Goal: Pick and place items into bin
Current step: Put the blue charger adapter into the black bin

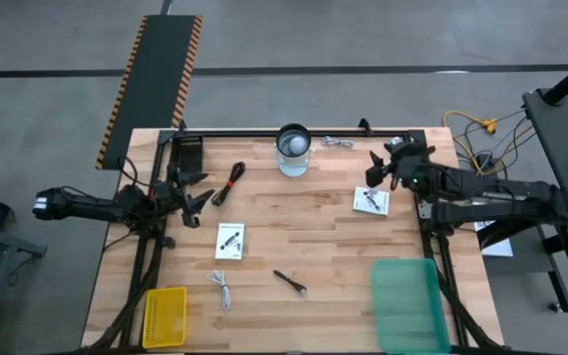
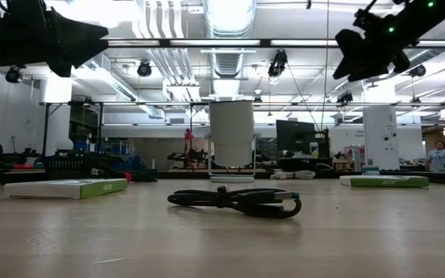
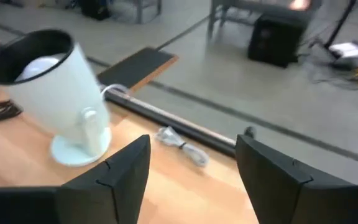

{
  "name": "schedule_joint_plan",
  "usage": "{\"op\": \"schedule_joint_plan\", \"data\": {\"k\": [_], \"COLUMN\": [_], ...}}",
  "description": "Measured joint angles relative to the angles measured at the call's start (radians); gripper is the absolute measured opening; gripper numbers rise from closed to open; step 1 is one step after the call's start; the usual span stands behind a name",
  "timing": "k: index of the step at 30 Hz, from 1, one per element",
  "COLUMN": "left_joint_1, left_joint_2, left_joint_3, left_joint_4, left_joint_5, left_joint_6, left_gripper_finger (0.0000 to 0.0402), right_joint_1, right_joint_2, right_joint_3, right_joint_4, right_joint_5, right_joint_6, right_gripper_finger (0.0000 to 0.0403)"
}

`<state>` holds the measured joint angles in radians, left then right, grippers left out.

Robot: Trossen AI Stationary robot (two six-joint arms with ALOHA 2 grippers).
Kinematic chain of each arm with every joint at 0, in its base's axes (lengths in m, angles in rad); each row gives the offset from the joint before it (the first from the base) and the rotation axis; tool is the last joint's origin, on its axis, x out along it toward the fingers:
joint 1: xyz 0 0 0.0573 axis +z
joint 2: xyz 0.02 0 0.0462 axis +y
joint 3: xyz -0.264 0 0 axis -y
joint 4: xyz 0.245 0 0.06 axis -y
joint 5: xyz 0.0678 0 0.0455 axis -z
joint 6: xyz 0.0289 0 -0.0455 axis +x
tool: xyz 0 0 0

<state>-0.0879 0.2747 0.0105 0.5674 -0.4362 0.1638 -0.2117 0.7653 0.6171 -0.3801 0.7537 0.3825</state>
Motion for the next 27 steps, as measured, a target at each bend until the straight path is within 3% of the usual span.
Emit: {"op": "schedule_joint_plan", "data": {"k": [4, 11, 17, 27], "left_joint_1": [0.000, 0.001, 0.001, 0.001], "left_joint_2": [0.002, 0.023, 0.042, 0.055], "left_joint_3": [0.000, -0.001, -0.002, -0.002], "left_joint_4": [0.000, 0.002, -0.001, 0.050], "left_joint_5": [0.000, -0.006, -0.008, -0.008], "left_joint_6": [-0.006, -0.027, -0.025, -0.017], "left_gripper_finger": [0.0221, 0.0221, 0.0221, 0.0221], "right_joint_1": [-0.064, -0.200, -0.399, -0.584], "right_joint_2": [0.044, 0.135, 0.251, 0.453], "right_joint_3": [0.051, 0.146, 0.240, 0.343], "right_joint_4": [0.001, -0.052, -0.191, -0.364], "right_joint_5": [-0.121, -0.175, -0.431, -0.461], "right_joint_6": [-0.031, -0.068, -0.076, -0.145], "right_gripper_finger": [0.0237, 0.0233, 0.0226, 0.0228]}}
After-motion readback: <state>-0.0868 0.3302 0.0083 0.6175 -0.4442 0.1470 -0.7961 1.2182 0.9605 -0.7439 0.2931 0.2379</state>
